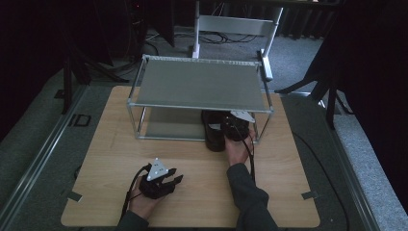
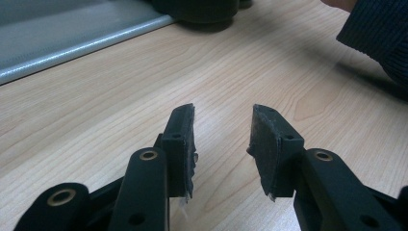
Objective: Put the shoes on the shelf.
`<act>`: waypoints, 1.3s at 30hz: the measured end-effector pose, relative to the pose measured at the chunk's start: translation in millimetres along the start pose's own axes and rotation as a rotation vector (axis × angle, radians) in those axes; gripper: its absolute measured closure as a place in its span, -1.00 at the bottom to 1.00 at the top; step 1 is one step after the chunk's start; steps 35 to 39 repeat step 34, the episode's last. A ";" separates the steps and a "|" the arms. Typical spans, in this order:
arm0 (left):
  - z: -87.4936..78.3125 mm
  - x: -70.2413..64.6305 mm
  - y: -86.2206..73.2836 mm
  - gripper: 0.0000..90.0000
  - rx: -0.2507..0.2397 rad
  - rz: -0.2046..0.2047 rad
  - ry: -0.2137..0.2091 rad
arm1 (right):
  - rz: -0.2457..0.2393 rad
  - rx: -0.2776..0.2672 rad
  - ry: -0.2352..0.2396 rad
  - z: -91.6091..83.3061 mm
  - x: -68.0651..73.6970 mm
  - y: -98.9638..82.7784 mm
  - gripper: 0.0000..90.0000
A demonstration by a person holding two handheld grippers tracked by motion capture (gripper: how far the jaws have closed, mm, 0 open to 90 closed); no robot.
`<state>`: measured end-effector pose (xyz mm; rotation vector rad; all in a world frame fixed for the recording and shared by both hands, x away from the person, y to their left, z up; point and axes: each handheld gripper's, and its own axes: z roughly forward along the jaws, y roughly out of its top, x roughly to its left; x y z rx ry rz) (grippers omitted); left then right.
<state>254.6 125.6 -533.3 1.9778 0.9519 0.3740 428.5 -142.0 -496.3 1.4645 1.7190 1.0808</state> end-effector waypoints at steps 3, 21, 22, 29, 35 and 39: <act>0.0 -0.3 0.0 0.37 -0.001 0.001 0.000 | -0.016 -0.017 0.012 -4.5 -1.0 -3.0 0.23; -0.3 1.8 -0.8 0.36 0.009 -0.009 0.011 | -0.041 -0.037 -0.006 -73.0 -20.0 -11.2 -0.01; -0.3 2.3 -0.9 0.35 0.013 -0.013 0.014 | -0.039 -0.030 -0.011 -77.1 -23.6 -13.8 -0.01; 1.9 4.3 -1.8 0.35 0.024 -0.030 0.023 | 0.019 0.108 -0.016 -81.9 -57.2 -34.6 -0.05; 3.0 5.4 -1.9 0.35 0.031 -0.032 0.028 | 0.021 0.195 -0.008 -72.1 -74.1 -48.9 -0.08; 3.0 5.4 -1.9 0.35 0.031 -0.032 0.028 | 0.021 0.195 -0.008 -72.1 -74.1 -48.9 -0.08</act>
